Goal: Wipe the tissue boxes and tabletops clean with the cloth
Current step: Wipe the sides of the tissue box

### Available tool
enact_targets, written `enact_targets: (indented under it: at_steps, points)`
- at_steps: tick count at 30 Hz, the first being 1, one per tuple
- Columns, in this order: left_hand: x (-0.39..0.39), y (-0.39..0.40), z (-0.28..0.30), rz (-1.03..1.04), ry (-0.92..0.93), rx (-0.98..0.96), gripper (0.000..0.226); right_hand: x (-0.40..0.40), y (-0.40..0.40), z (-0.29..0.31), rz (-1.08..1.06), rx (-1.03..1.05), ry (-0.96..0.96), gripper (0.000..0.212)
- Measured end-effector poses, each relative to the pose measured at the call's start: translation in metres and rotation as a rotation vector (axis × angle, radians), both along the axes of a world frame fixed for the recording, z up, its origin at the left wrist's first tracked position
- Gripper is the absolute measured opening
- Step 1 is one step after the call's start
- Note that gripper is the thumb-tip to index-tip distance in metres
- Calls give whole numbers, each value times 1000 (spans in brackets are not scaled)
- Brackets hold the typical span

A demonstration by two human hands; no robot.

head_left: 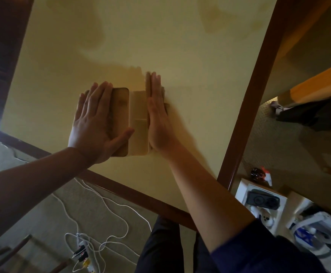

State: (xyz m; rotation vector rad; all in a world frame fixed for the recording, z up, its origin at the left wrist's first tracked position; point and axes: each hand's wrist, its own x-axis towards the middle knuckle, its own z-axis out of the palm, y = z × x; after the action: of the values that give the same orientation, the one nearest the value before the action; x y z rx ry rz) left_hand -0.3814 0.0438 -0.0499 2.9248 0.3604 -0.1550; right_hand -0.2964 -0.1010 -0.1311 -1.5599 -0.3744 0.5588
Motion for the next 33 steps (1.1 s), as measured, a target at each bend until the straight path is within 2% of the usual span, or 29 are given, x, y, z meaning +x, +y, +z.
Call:
enact_targets:
  at_steps: [5,10,15,21,24,26,33]
  points:
    - [0,0,0,6,2,-10,111,-62,-33,1,47,101,193,60]
    - [0,0,0,5,1,-7,110,-111,-56,0,77,91,152,66]
    - [1,-1,-1,-3,-2,-1,110,-87,-41,0,49,131,207,60]
    - [2,-3,1,4,-2,0,109,-3,-2,8,-19,40,89,56]
    - [2,-4,1,6,-6,-1,110,23,10,10,-12,64,-5,54]
    - [1,-3,1,3,-5,1,110,23,9,6,-2,74,-31,52]
    - [0,-2,-1,1,-14,-2,111,-42,-20,1,-33,44,120,59]
